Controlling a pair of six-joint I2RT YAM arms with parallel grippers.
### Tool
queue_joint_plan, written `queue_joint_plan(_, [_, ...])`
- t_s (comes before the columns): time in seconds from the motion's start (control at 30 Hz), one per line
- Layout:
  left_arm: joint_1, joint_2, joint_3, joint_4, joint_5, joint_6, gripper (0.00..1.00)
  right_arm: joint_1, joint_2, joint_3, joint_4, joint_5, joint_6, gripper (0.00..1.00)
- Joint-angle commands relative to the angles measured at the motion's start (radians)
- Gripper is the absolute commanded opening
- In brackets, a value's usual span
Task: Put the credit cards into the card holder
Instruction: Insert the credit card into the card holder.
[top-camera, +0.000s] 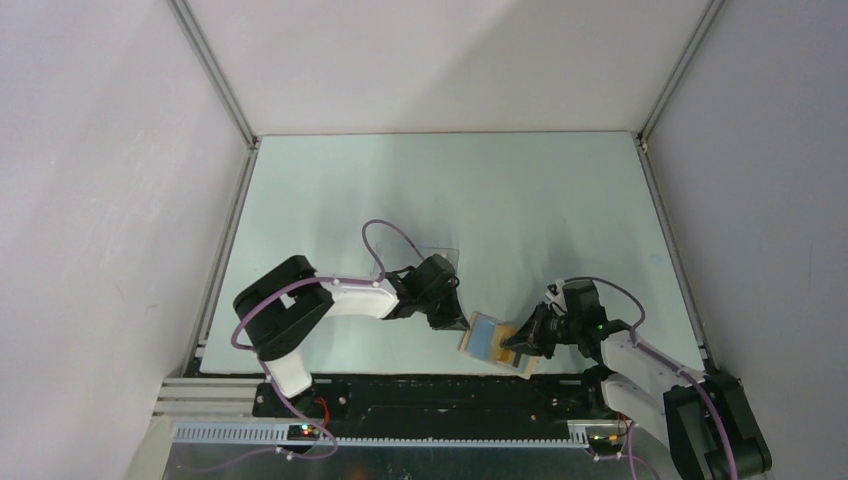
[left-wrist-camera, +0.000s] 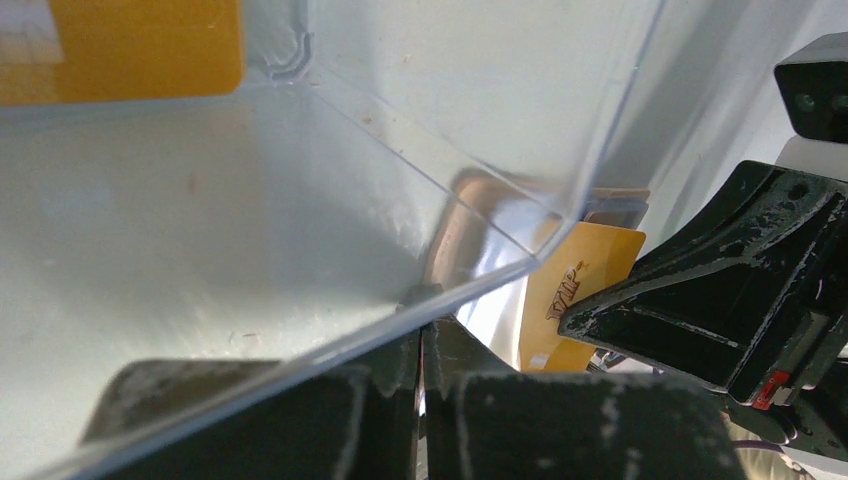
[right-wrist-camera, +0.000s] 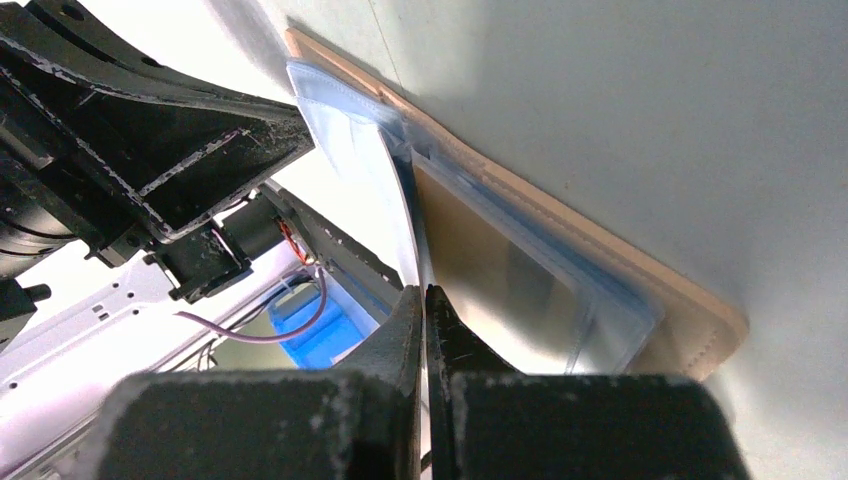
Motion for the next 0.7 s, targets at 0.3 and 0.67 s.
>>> queue_joint_plan(0.3, [-0.016,0.048,0.014,-0.078,-0.023,0.047,0.0,0.009,0.121,-0.065,0.227,-0.084,0.054,0.0])
queue_joint_plan(0.67, [-0.016,0.036,0.011,-0.087,-0.032,0.047,0.0,-0.015,0.258,0.004,0.37,-0.164,-0.06,0.0])
